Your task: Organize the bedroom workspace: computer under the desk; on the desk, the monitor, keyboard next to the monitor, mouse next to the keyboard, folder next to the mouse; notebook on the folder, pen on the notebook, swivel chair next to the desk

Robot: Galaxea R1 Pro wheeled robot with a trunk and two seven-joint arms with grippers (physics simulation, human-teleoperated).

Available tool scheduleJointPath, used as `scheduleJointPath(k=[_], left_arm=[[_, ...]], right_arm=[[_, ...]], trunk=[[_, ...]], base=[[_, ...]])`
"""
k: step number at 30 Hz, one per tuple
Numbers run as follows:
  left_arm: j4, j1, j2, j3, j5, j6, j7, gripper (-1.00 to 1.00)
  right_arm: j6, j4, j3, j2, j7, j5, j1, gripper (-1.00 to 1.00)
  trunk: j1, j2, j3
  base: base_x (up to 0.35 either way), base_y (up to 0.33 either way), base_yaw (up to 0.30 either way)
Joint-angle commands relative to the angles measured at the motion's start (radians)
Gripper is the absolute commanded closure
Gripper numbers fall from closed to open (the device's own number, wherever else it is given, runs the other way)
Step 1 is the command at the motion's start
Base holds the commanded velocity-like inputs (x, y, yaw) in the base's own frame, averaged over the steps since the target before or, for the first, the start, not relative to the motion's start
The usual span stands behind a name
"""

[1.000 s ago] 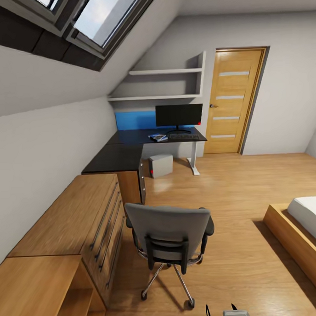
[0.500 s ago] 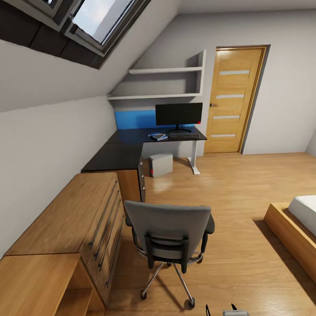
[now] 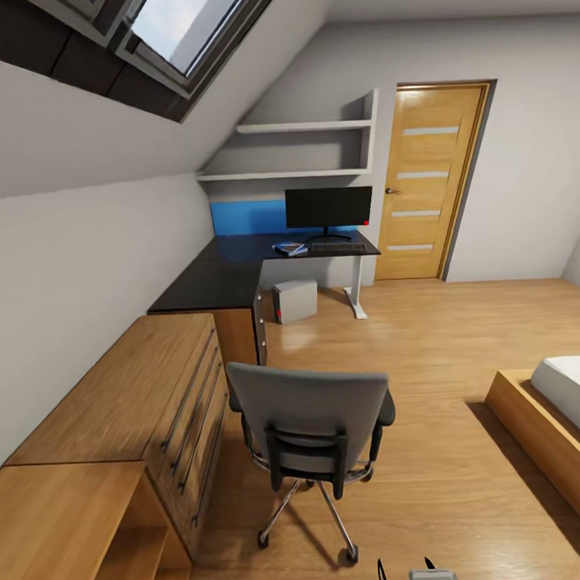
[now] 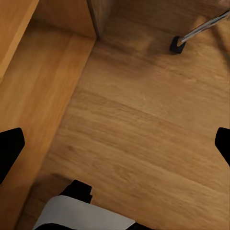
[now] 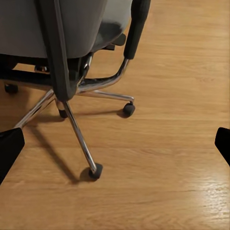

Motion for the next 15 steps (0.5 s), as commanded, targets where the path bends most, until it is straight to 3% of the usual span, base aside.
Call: scheduleJointPath(k=[1, 9, 10, 14, 15], left_arm=[[-0.001, -0.001, 0.0, -0.008, 0.009, -0.006, 0.005, -1.0], [0.003, -0.001, 0.004, 0.026, 0.023, -0.001, -0.007, -1.0], [0.003, -0.001, 0.003, 0.057, 0.028, 0.0, -0.042, -1.0], [0.003, -0.005, -0.001, 0.075, 0.028, 0.003, -0.096, -1.0], [0.003, -0.031, -0.006, 0.08, 0.026, 0.023, -0.115, -1.0]], right_arm=[[-0.003, 0.001, 0.009, 0.0, -0.004, -0.007, -0.001, -1.0], [-0.01, 0.0, 0.006, -0.003, -0.005, -0.008, -0.001, -1.0], [-0.006, -0.002, 0.002, -0.004, -0.005, -0.013, -0.001, -1.0], [-0.002, -0.014, -0.002, -0.004, -0.007, -0.018, -0.002, -1.0], [0.011, -0.04, -0.003, -0.001, -0.01, -0.02, -0.004, -1.0]], trunk=[[0.004, -0.008, -0.004], [0.035, -0.064, -0.029], [0.038, -0.071, -0.033], [0.054, -0.099, -0.045], [0.058, -0.106, -0.048]], base=[[0.0, 0.0, 0.0], [0.0, 0.0, 0.0], [0.0, 0.0, 0.0], [0.0, 0.0, 0.0], [0.0, 0.0, 0.0]])
